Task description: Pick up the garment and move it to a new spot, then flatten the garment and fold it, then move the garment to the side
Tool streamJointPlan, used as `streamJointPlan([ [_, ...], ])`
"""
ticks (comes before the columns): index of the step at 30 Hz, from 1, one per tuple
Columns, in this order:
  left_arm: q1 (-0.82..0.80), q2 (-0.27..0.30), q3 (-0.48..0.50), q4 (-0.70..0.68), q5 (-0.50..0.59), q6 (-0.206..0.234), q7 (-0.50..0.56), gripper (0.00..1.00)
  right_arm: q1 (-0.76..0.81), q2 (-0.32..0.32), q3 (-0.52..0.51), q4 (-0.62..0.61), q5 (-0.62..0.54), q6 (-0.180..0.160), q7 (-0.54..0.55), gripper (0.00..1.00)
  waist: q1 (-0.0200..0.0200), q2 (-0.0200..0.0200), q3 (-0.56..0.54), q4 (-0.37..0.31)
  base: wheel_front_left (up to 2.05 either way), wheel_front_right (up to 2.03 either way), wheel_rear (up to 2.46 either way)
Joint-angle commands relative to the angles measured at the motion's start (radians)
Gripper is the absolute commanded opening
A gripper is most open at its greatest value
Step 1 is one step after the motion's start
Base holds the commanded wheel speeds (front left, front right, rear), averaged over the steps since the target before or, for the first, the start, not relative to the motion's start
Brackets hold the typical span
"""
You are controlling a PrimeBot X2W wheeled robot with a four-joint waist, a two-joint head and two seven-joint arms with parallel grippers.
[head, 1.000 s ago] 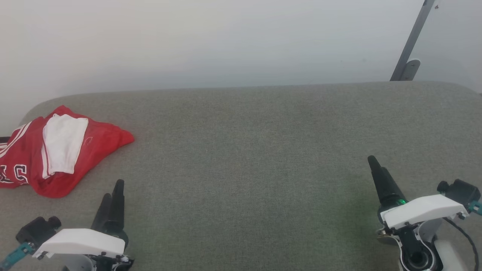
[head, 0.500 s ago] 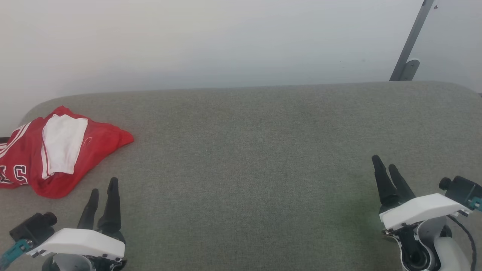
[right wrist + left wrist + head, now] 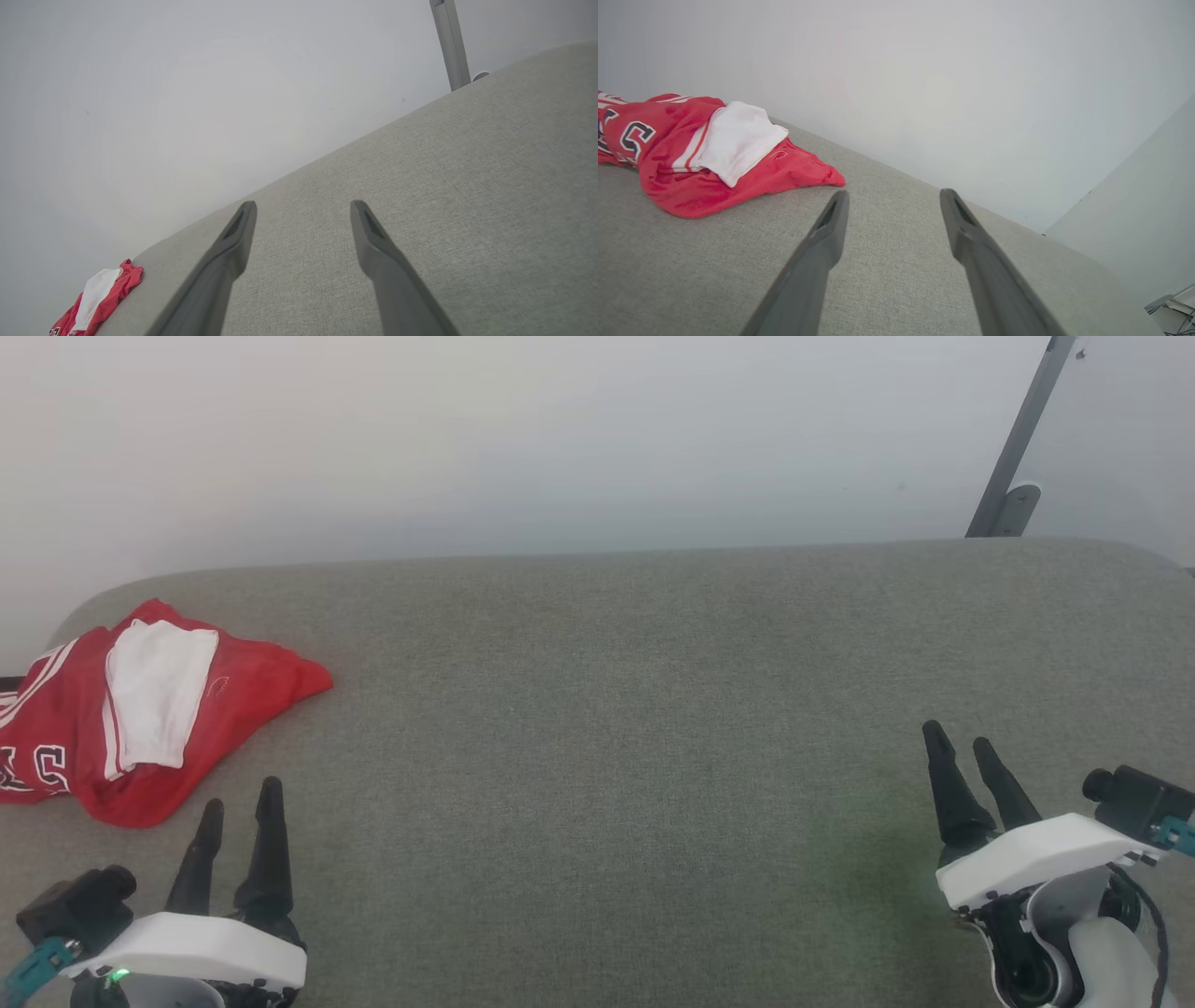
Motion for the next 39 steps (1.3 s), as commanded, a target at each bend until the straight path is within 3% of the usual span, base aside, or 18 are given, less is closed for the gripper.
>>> streamJointPlan([
  [1,0.003,0.008,0.006,-0.014,0.039,-0.007,-0.011,1.0,-0.026,-0.009,0.006,-0.002,-0.028,0.0,-0.012,1.0,0.0,0.0,0.0,0.0,0.0,0.0,0.0],
  [39,0.03,0.002,0.036,-0.045,0.352,-0.047,-0.093,1.0,-0.055,-0.031,0.044,0.028,-0.27,0.0,-0.065,1.0,0.0,0.0,-0.002,-0.007,0.0,0.0,0.0],
])
